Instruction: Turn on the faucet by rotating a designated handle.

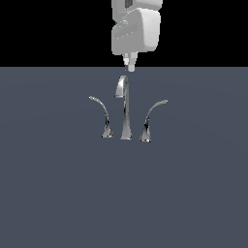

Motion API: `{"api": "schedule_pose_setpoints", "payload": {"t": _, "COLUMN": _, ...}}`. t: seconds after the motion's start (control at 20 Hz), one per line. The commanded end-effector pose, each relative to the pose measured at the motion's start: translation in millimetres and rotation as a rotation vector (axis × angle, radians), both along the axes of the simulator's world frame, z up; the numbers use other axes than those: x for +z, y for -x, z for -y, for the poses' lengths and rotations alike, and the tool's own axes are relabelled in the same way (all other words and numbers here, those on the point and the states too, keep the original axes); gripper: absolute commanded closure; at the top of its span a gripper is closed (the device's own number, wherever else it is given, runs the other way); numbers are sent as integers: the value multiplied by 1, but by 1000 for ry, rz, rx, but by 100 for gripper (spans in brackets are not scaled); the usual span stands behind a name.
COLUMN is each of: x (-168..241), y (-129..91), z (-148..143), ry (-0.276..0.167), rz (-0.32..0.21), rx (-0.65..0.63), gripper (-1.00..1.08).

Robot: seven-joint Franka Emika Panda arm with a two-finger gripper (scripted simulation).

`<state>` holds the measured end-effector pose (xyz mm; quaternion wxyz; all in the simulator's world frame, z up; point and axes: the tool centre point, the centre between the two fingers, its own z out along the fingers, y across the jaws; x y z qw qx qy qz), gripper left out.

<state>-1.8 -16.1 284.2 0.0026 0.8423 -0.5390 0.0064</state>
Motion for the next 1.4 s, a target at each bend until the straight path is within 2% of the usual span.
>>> {"api": "schedule_pose_setpoints", "payload": {"t": 0.0, "x": -15, "y": -14, "z": 12, "ry": -1, "rz": 0, "rx": -79, "gripper": 108}}
{"api": "schedule_pose_setpoints", "payload": {"t": 0.4, "x": -63, "y": -54, "z": 63, "ry": -4, "rz": -2, "rx": -343, "gripper": 108}}
{"api": "schedule_pose_setpoints", "payload": {"t": 0.75, "x": -96, "y": -72, "z": 103, "ry": -8, "rz": -3, "rx": -525, "gripper": 108}}
{"api": "schedule_pose_setpoints", "payload": {"t": 1.05, "x": -111, "y": -78, "z": 123, "ry": -11, "rz": -4, "rx": -613, "gripper": 108}}
{"api": "schedule_pose_setpoints", "payload": {"t": 1.35, "x": -114, "y": -79, "z": 127, "ry": -13, "rz": -4, "rx": -629, "gripper": 108}}
